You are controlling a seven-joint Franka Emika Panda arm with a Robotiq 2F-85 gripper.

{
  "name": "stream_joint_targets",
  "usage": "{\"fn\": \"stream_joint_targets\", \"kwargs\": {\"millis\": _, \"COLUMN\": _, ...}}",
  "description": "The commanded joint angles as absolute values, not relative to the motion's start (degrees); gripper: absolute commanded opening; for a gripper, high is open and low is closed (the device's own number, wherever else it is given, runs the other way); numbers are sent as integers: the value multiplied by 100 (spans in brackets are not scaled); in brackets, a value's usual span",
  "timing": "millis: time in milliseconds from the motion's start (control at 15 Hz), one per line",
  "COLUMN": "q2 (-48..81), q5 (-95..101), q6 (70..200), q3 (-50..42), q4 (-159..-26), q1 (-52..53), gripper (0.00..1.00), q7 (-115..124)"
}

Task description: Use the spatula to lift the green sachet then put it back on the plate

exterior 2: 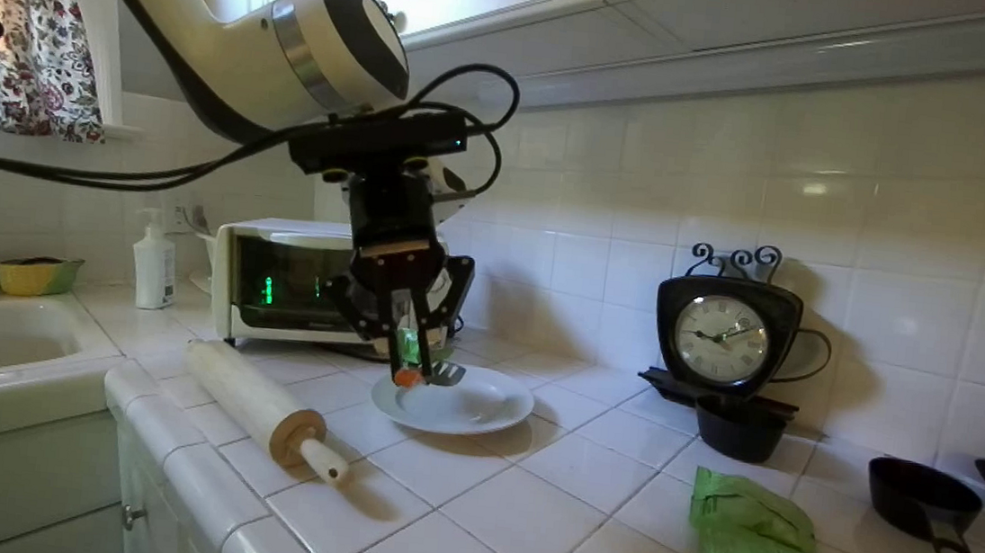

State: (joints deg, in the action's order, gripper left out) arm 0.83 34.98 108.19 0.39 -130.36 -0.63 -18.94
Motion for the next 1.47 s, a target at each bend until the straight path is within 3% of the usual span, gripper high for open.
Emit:
{"fn": "stream_joint_targets", "kwargs": {"millis": 0, "q2": -411, "q5": 3315, "q6": 10981, "q3": -30, "q4": -13338, "q1": -88, "gripper": 5, "q7": -2172}}
{"fn": "stream_joint_targets", "kwargs": {"millis": 1400, "q2": -1605, "q5": 3042, "q6": 10489, "q3": -133, "q4": -13470, "q1": 31, "gripper": 5, "q7": -2580}}
